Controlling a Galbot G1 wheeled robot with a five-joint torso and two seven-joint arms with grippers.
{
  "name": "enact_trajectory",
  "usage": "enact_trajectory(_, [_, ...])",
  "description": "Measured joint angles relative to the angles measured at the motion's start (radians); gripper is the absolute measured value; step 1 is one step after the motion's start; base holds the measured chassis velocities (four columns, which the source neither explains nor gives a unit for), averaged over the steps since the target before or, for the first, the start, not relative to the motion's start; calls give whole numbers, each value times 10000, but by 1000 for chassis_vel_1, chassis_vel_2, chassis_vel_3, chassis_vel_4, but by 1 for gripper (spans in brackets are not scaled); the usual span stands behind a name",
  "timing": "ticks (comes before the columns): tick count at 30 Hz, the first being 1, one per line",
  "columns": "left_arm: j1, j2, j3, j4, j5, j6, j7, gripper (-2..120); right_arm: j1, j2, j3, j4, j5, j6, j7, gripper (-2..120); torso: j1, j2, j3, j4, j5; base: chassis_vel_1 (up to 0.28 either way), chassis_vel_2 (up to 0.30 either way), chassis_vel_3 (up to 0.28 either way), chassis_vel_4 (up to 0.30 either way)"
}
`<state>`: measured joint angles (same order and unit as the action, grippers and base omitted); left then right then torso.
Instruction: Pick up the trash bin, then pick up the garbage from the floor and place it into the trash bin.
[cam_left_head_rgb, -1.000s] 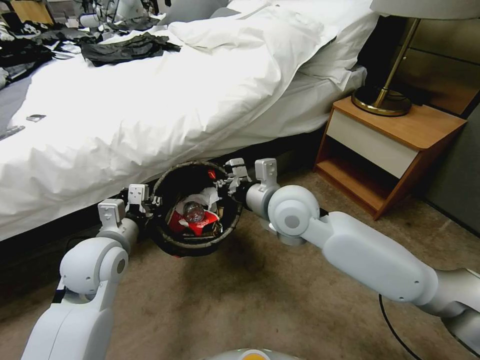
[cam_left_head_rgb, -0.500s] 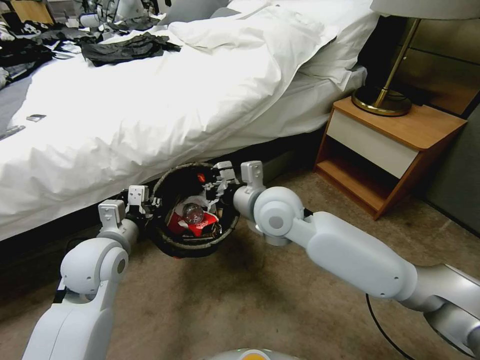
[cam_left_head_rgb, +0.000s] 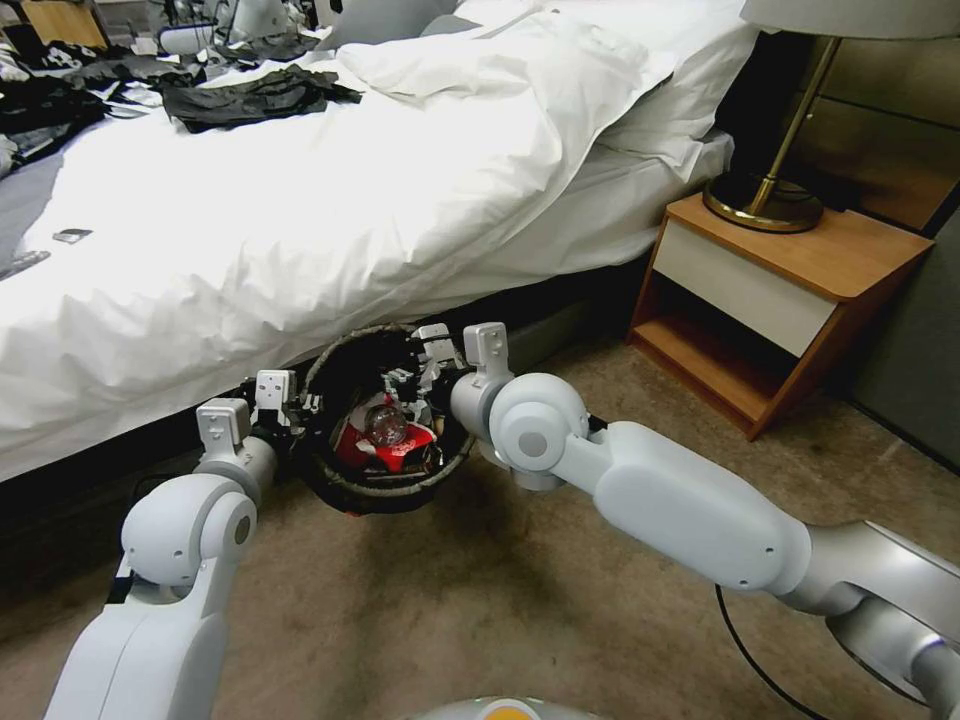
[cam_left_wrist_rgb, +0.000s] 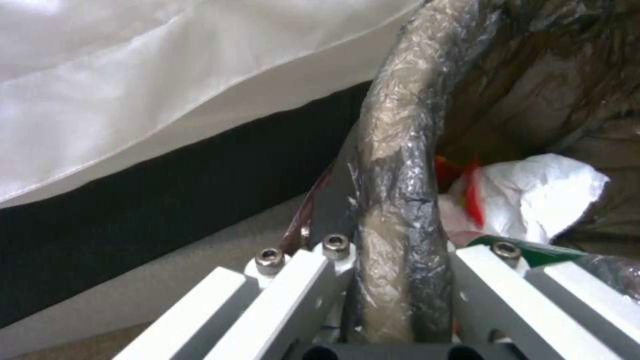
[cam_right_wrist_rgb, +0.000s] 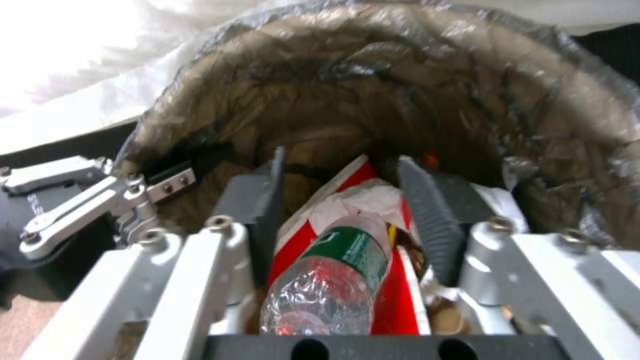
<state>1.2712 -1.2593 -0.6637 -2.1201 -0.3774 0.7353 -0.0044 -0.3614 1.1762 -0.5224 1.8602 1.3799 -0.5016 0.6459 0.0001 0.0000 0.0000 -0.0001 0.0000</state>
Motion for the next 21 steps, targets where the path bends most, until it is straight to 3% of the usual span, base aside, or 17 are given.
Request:
enact_trajectory(2, [6,0,0,0,3,0,2,1,-1,6,23,0,14,-2,31,48,-1,0,-1,0,0,0,0,0,0])
enact_trajectory(4, [35,0,1,0,18,0,4,1,21,59,109,-2,141,-49,201,64,-1,0,0,1,0,0,0,0,0])
enact_trajectory(6, [35,0,1,0,18,0,4,1,21,59,109,-2,141,-49,201,64,-1,0,0,1,0,0,0,0,0])
enact_trajectory(7, [38,0,5,0,19,0,4,1,37,56,125,-7,158,-66,222,72,0,0,-1,1,0,0,0,0,0])
enact_trajectory(13, [66,17,5,-36,3,0,-1,1,-17,24,148,41,173,-73,246,93,-1,0,0,1,0,0,0,0,0])
enact_trajectory(21, [69,53,-17,-94,-11,0,-4,1,139,-186,571,264,314,-77,316,100,-1,0,0,1,0,0,0,0,0])
